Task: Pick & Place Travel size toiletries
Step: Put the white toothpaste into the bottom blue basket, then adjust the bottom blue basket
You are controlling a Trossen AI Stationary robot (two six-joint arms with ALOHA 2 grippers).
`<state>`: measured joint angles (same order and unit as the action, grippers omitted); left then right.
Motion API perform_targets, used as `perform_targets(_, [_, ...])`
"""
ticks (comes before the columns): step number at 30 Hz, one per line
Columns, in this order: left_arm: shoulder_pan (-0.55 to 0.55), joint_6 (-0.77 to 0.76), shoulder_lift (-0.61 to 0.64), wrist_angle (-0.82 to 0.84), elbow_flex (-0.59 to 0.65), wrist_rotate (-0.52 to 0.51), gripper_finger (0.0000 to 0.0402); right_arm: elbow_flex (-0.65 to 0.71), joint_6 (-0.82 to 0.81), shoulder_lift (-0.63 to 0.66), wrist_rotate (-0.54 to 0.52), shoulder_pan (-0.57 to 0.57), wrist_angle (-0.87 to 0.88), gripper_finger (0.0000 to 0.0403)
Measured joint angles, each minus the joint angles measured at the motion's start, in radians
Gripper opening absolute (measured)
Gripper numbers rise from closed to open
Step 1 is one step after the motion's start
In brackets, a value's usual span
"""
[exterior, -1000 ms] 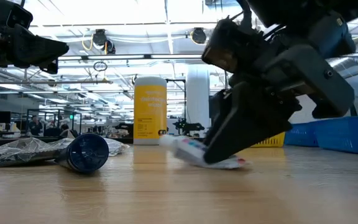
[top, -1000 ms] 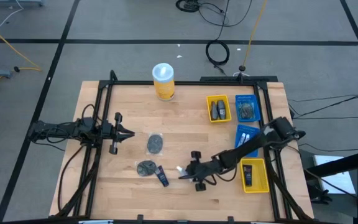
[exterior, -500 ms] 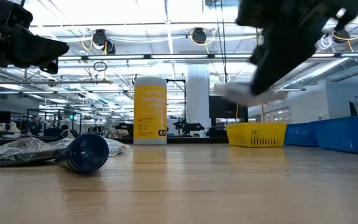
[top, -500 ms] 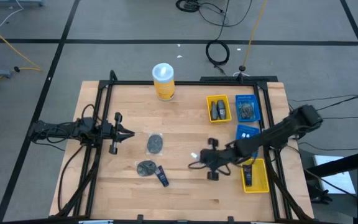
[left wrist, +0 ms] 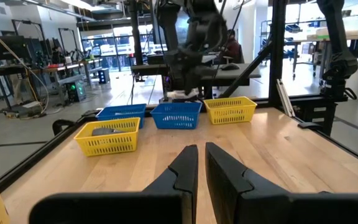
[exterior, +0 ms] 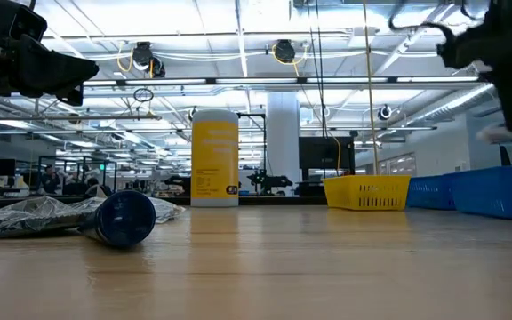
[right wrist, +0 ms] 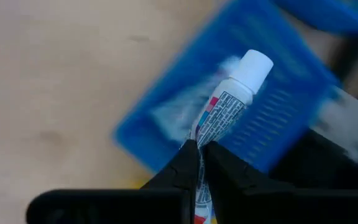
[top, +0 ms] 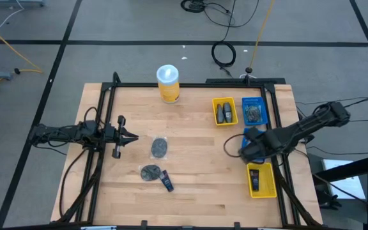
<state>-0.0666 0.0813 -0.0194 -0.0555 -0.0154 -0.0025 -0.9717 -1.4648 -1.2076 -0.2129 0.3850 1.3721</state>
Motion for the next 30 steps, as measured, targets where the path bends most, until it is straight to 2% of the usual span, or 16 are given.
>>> perform_targets(3, [0.0, 0.0, 0.0, 0.0, 0.0, 0.0, 0.0033, 0.068, -0.075, 0.025, 0.004, -0.018, 0.018, 0.0018])
perform_targets(10, [0.0, 0.0, 0.0, 0.0, 0.0, 0.0, 0.0033, 0.219, -0.079, 0.032, 0.036, -0.088, -0.028, 0.0018])
perform_targets(15, [0.0, 0.0, 0.0, 0.0, 0.0, 0.0, 0.0033, 0.215, -0.058, 0.029, 0.032, -0.112, -0.035, 0.0024])
perform_targets(25, [0.0, 0.0, 0.0, 0.0, 0.0, 0.0, 0.0033, 0.215, 0.015, 0.029, 0.028, -0.125, -0.072, 0.0109])
perform_targets(30, [0.0, 0.0, 0.0, 0.0, 0.0, 0.0, 0.0033, 0.202, 0.077, 0.029, -0.028, -0.124, -0.089, 0.014])
